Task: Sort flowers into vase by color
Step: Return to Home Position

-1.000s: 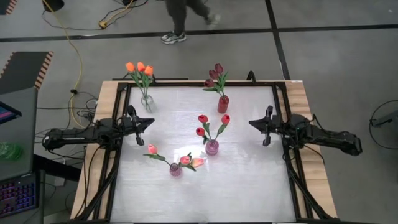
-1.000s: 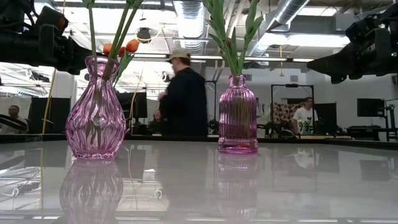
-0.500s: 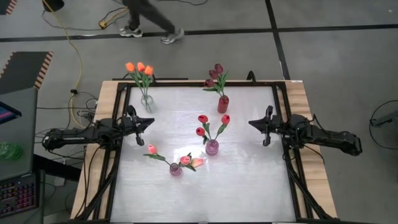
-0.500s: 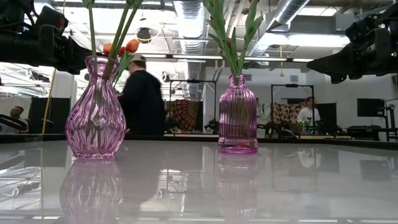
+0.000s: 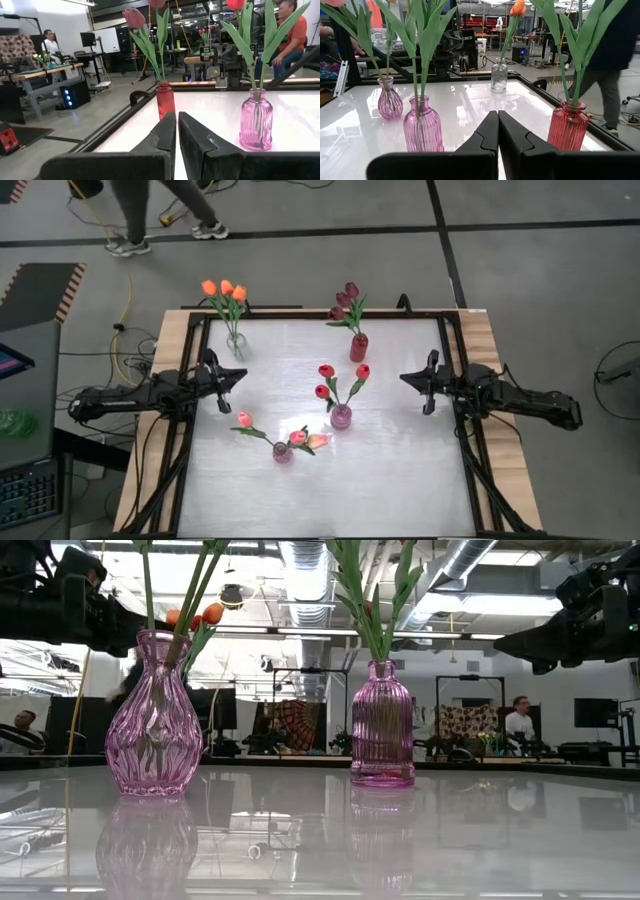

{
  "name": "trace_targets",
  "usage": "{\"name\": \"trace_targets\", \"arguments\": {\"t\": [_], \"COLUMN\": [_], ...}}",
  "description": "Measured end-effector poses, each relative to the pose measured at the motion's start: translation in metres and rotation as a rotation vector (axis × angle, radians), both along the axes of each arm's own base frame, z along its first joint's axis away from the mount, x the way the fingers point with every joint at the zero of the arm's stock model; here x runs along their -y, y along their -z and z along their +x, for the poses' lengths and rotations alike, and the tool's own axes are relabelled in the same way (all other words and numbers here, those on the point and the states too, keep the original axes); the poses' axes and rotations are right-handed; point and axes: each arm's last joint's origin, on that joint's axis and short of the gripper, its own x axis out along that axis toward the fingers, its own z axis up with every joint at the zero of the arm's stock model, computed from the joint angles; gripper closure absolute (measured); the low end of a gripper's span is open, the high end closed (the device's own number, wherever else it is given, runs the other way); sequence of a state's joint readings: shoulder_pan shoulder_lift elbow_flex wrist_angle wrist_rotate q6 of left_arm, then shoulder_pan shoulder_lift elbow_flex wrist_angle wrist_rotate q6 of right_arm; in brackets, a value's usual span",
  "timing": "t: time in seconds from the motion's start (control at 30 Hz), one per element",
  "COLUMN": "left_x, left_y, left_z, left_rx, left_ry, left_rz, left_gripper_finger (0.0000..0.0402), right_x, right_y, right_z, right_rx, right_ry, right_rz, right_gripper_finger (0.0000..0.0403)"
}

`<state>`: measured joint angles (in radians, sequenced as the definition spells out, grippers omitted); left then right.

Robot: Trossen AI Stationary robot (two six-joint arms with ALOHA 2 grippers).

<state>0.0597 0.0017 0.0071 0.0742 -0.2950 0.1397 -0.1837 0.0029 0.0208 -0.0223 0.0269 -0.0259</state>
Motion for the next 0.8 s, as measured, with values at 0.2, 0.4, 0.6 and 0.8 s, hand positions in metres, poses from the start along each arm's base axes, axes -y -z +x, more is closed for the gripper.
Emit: {"name": "trace_targets", "arguments": {"t": [0.2, 0.4, 0.6, 0.8], "left_x": [0.0, 0.0, 0.0, 0.0], "left_y": [0.0, -0.0001, 0.0, 0.0], "left_z": [0.0, 0.0, 0.0, 0.0], "left_rx": [0.001, 0.003, 0.0, 0.003], "left_ry": [0.001, 0.001, 0.001, 0.001], "left_rz": [-0.003, -0.008, 0.001, -0.009], "left_gripper_finger": [0.0393, 0.0393, 0.0393, 0.0393], "right_x": [0.0, 0.0, 0.0, 0.0], "right_y": [0.0, 0.0, 0.0, 0.0], "right_z": [0.0, 0.0, 0.0, 0.0], "right_rx": [0.0, 0.0, 0.0, 0.0], "right_ry": [0.0, 0.0, 0.0, 0.0], "right_rz": [0.0, 0.0, 0.0, 0.0], "right_gripper_finger": [0.037, 0.037, 0.037, 0.037]}}
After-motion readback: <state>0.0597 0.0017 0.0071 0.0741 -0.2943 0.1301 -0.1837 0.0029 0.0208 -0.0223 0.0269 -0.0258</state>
